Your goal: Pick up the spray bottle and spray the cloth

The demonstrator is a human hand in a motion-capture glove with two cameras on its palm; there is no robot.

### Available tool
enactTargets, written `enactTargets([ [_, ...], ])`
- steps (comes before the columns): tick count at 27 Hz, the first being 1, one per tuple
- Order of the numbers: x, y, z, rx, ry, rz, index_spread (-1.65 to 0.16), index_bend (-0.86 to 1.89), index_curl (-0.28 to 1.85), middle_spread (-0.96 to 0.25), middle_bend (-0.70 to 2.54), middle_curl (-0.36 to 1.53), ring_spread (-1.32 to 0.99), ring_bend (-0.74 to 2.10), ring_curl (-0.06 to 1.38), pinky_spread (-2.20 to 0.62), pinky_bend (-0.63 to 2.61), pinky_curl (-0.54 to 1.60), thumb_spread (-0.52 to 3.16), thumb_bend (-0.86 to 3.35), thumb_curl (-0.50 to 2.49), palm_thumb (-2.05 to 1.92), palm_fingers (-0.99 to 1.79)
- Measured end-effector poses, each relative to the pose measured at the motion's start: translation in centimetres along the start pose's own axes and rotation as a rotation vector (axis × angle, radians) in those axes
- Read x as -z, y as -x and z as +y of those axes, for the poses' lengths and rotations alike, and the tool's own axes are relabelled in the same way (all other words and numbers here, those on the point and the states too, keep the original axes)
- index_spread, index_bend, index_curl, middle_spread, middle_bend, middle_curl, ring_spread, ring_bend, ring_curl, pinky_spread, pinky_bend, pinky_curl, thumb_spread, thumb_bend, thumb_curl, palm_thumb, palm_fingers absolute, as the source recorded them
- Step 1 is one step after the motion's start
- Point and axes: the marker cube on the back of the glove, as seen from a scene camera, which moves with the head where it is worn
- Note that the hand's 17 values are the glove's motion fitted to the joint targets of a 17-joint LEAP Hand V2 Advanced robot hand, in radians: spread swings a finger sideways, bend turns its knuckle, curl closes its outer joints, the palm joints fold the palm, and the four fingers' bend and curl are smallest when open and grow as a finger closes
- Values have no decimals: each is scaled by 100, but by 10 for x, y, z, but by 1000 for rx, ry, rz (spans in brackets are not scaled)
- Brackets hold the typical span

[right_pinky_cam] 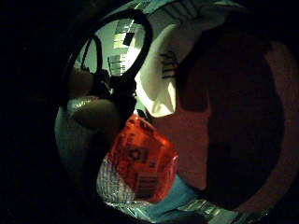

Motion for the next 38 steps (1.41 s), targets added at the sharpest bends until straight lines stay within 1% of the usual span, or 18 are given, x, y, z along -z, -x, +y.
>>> enactTargets([
  [5, -5, -6, -4, -73, 9, 20, -20, 15, 39, -5, 33, 46, -3, 46, 39, 27, 18, 28, 103, -3, 42, 66, 111],
  [14, -9, -6, -7, -152, 71, 52, -20, 14, 39, -4, 33, 47, -3, 46, 40, 27, 18, 29, 106, -3, 39, 60, 110],
  [32, -16, -14, -1, -205, 114, 56, -19, 14, 38, -4, 33, 47, -3, 47, 40, 27, 18, 31, 109, -2, 37, 57, 111],
  [38, -19, -16, 0, -200, 115, 56, -19, 14, 38, -5, 33, 48, -3, 47, 40, 27, 18, 31, 109, -2, 36, 57, 111],
])
